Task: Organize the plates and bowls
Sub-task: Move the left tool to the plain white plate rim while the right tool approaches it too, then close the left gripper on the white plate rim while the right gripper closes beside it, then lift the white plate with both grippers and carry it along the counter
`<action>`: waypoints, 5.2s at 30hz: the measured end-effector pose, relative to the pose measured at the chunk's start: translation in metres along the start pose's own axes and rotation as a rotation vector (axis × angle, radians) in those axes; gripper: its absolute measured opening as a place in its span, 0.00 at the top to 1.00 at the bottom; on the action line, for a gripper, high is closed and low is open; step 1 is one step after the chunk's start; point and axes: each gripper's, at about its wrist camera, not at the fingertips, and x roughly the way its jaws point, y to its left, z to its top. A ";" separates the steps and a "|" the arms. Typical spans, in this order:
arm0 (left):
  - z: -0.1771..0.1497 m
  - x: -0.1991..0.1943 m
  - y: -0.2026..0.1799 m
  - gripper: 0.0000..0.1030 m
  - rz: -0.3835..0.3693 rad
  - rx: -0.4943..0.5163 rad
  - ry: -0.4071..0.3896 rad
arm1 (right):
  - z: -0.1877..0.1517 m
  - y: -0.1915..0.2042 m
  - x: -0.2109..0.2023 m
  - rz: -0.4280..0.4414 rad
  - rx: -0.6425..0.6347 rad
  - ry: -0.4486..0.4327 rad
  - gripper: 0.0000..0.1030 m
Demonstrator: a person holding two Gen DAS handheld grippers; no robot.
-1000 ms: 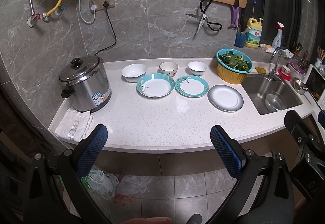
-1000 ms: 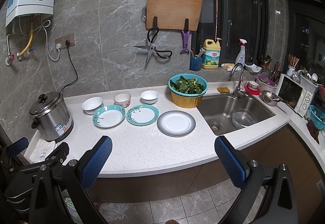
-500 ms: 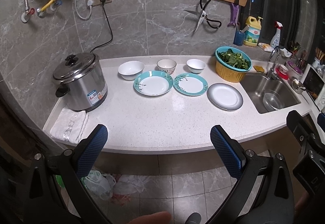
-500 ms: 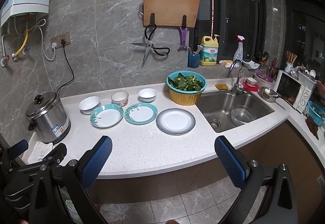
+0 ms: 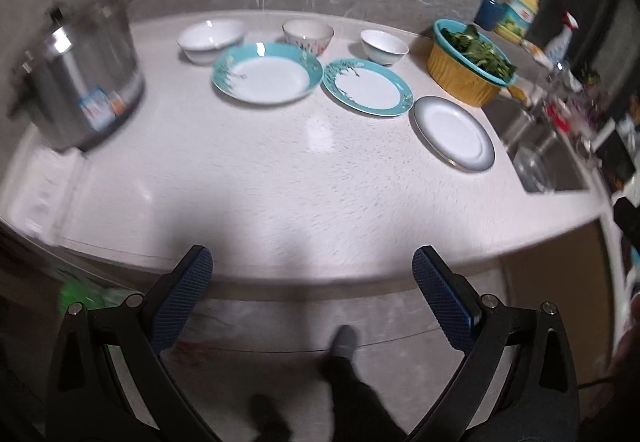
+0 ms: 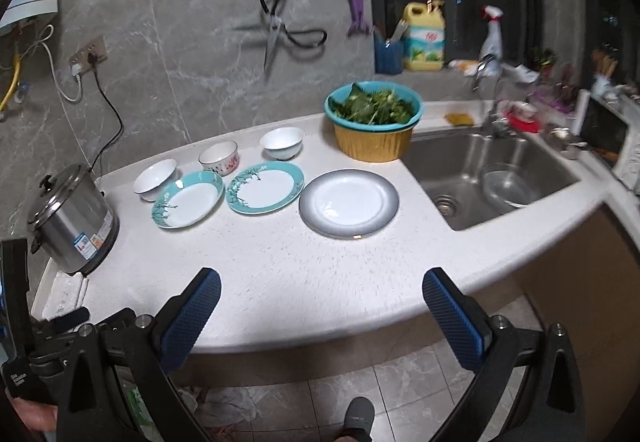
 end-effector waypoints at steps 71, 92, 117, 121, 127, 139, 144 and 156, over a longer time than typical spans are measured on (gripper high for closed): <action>0.196 0.365 -0.213 0.73 -0.133 -0.050 0.339 | 0.132 -0.175 0.419 0.538 -0.148 0.629 0.80; 0.182 0.351 -0.206 0.77 -0.123 -0.060 0.312 | 0.121 -0.170 0.404 0.501 -0.187 0.617 0.80; 0.136 0.316 -0.181 0.77 -0.093 -0.141 0.291 | 0.107 -0.137 0.366 0.522 -0.310 0.602 0.81; 0.134 0.309 -0.174 0.77 -0.091 -0.147 0.295 | 0.106 -0.132 0.359 0.526 -0.315 0.601 0.81; 0.124 0.299 -0.156 0.77 -0.085 -0.175 0.319 | 0.098 -0.122 0.354 0.541 -0.326 0.626 0.81; 0.120 0.298 -0.136 0.78 -0.075 -0.230 0.375 | 0.092 -0.104 0.361 0.531 -0.291 0.688 0.81; 0.125 0.296 -0.133 0.78 -0.071 -0.238 0.405 | 0.094 -0.097 0.362 0.517 -0.295 0.718 0.80; 0.132 0.262 -0.103 0.77 -0.052 -0.259 0.435 | 0.099 -0.067 0.348 0.519 -0.318 0.773 0.80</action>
